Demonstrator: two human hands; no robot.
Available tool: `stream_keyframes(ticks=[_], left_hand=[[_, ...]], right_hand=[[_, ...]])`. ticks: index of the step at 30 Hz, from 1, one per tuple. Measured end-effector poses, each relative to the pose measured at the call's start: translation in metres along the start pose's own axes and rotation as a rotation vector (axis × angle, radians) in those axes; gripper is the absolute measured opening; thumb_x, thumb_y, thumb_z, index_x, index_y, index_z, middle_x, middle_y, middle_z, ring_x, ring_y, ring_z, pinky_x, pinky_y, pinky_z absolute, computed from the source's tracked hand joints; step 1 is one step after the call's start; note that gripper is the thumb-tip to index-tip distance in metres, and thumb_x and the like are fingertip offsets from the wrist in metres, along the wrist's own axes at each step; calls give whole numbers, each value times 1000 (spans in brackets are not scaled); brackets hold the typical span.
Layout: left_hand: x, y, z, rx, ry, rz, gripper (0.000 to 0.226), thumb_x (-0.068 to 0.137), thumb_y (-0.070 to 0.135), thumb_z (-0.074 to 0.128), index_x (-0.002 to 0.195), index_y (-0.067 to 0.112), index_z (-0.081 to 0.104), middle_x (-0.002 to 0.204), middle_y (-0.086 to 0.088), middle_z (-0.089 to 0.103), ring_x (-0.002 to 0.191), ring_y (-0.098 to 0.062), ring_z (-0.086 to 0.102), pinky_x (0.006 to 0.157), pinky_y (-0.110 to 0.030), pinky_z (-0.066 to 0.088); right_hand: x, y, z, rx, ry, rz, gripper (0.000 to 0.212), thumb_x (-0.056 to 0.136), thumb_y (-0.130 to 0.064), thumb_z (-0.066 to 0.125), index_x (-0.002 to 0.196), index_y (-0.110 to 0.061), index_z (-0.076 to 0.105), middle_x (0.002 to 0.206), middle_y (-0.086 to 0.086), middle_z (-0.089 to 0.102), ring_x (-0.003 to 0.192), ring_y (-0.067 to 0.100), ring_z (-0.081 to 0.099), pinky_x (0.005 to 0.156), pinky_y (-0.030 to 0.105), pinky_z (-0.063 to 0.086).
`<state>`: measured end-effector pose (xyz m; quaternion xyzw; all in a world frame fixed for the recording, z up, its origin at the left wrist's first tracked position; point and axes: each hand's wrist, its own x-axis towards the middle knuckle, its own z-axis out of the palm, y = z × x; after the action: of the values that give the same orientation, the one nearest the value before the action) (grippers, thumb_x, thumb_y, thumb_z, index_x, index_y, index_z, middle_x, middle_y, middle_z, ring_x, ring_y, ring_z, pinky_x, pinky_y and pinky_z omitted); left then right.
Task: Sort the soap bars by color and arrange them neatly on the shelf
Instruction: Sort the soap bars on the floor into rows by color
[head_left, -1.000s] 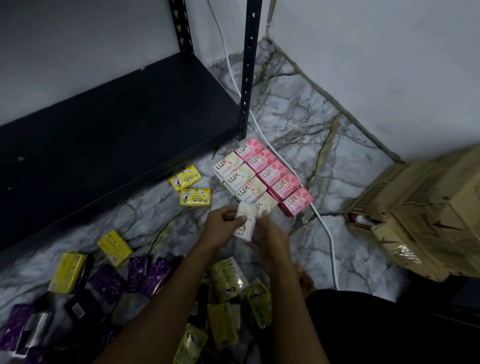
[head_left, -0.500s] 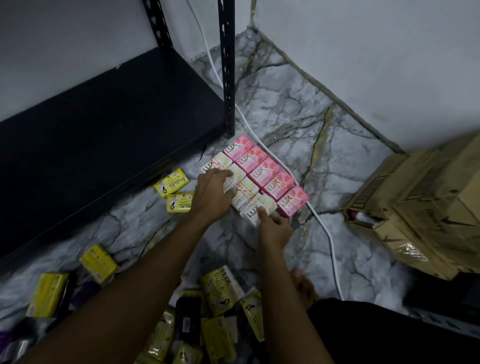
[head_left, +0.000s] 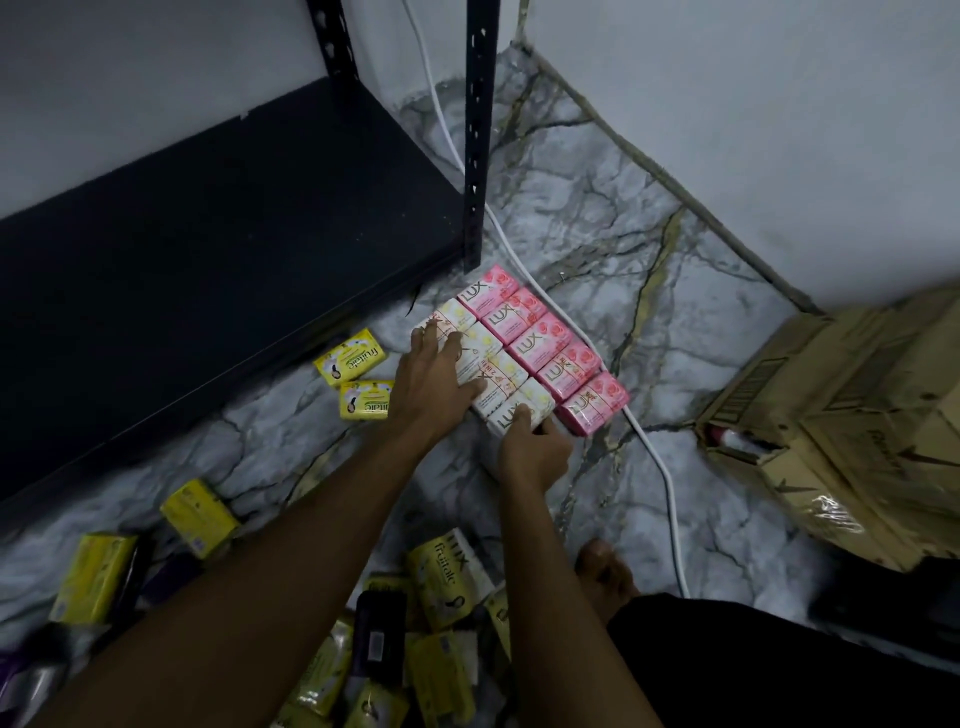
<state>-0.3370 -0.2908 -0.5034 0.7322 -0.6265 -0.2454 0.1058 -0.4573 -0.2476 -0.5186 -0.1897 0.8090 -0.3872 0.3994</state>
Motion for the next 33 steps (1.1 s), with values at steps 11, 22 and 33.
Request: stream_keyframes(ticks=[11,22,33], left_hand=[[-194,-44,-55,-407,148,-240,40,86,28,75,121,9,66,118,-10,69,106,-25,65,83,-21,42],[-390,-134,-56,-501,189,-655,13,87,12,70,94,1,70,93,-15,70,92,-26,66,82,-31,48],[-426,-161,-16,-541,70,-741,15,83,3,63,91,13,70,100,-21,72,100,-31,66,79,-29,44]], right_hand=[[-115,31,-44,-168,-133,-76,36,93,-25,58,121,-3,52,114,17,62,107,35,59,87,38,49],[-240,108,-82,-514,-591,-401,18,92,-14,58,102,1,60,93,20,65,92,35,62,77,36,44],[-245,131,-114,-716,-572,-409,20,83,0,57,99,4,69,103,26,69,103,42,62,82,37,46]])
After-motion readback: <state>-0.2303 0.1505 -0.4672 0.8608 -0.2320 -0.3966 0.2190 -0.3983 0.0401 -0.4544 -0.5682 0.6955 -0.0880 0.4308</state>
